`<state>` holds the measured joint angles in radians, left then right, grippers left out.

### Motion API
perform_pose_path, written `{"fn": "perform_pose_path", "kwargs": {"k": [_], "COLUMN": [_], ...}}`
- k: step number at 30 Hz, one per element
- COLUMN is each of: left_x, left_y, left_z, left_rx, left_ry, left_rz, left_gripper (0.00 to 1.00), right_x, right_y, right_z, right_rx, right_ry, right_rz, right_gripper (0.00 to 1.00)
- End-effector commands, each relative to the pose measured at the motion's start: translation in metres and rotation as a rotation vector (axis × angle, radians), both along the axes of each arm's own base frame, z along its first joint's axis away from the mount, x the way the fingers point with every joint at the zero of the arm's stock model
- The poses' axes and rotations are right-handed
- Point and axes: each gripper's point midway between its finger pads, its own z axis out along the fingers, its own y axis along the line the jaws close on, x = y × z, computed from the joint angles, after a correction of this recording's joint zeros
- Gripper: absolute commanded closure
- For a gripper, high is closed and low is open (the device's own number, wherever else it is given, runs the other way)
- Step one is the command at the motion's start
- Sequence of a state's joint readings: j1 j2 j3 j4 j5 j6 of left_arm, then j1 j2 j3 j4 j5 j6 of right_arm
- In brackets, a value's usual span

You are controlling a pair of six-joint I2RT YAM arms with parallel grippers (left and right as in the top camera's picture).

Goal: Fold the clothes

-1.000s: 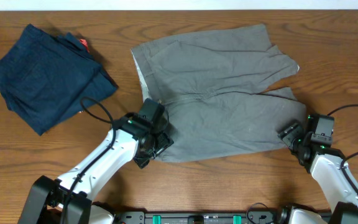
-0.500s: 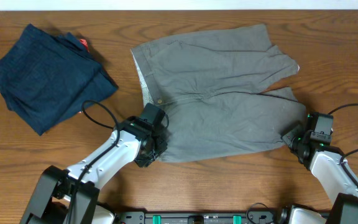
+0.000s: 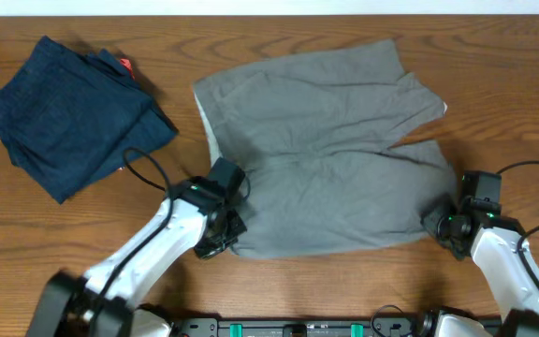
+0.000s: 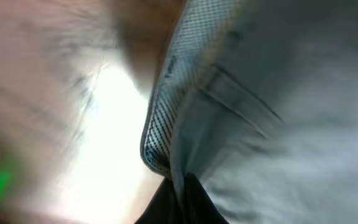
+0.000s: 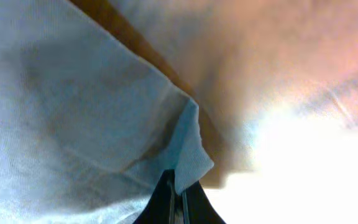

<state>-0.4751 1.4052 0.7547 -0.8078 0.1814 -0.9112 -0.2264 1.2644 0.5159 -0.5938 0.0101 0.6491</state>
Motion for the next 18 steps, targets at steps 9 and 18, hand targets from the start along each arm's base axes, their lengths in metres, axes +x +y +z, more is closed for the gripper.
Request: {"fn": "perform_pose_path", "kwargs": {"k": [9, 18], "left_x": [0.022, 0.037], "left_y": [0.002, 0.005], "left_z": [0.135, 0.169], "left_rx": [-0.161, -0.265], "left_ry": [-0.525, -0.648], "left_rz": [-0.086, 0.102], "left_gripper": [0.94, 0.94], "right_x": [0.038, 0.061], "right_y": [-0.014, 0.001], "right_z": [0.143, 0.203], "right_rx": [-0.167, -0.151], "right_ry": [-0.237, -0.294], "right_rz": [0.200, 0.307], "right_gripper": [0.99, 0.99]}}
